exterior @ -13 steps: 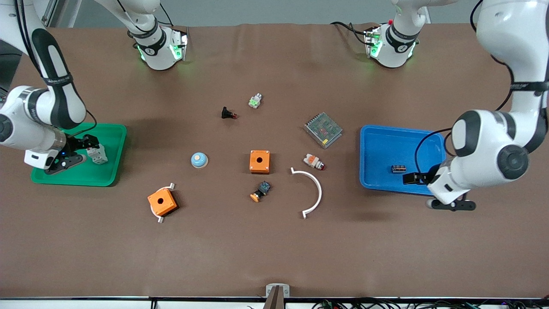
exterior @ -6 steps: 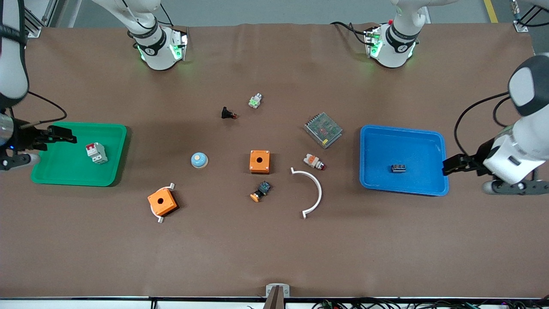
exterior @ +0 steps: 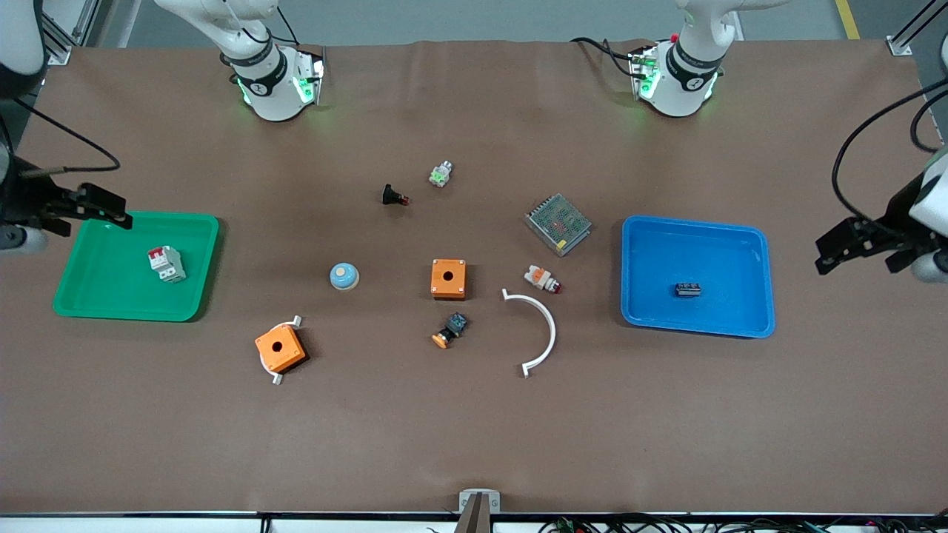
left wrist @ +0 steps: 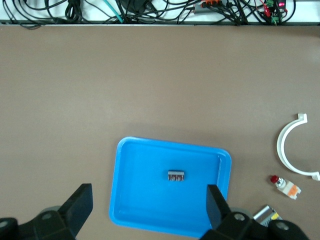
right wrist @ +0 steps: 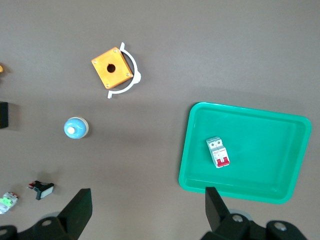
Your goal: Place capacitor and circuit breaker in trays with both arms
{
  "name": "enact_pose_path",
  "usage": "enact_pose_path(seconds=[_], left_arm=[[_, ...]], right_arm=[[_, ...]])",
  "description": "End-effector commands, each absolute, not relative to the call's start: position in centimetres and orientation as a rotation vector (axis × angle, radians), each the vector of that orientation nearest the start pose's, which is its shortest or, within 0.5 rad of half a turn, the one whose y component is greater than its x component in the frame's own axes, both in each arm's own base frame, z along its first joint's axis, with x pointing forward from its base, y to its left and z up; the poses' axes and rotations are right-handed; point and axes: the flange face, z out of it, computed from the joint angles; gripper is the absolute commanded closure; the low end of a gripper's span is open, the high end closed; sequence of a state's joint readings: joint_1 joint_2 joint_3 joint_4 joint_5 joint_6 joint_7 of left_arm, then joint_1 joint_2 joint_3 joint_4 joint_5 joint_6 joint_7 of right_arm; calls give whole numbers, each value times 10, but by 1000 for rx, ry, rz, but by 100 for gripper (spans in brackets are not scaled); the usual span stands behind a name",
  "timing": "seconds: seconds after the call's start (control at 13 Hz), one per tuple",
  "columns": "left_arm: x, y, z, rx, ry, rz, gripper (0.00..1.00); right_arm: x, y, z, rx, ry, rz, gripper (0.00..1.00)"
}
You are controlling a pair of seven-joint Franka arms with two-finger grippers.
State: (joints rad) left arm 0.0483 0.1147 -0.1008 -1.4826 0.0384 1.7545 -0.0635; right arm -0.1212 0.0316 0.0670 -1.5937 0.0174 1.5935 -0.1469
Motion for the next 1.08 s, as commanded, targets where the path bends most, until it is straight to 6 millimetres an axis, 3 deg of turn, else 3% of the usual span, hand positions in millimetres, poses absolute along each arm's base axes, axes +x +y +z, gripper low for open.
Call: enact_pose_path(seconds=[0.0,0.23,0.62,0.77,1.0], left_arm=[[588,-33,628,-3118,-19,-199,0],[579,-47,633,-3120,14,-197,0],[576,-33,640,-3121,-27,-210,0],[568,-25,653,-3142,-32,-243,0],[549,-30,658,-3165,-21,-246,0]], right_arm=[[532,-25,635,-3121,-113,-22,0],[516,-25,633,-3124,-107,-21,0],[510,-31,636,-3123,-81,0,0],[510,-30,636,-3121,-83,-3,0],[514,-29,634,-3115,-85,-11,0]])
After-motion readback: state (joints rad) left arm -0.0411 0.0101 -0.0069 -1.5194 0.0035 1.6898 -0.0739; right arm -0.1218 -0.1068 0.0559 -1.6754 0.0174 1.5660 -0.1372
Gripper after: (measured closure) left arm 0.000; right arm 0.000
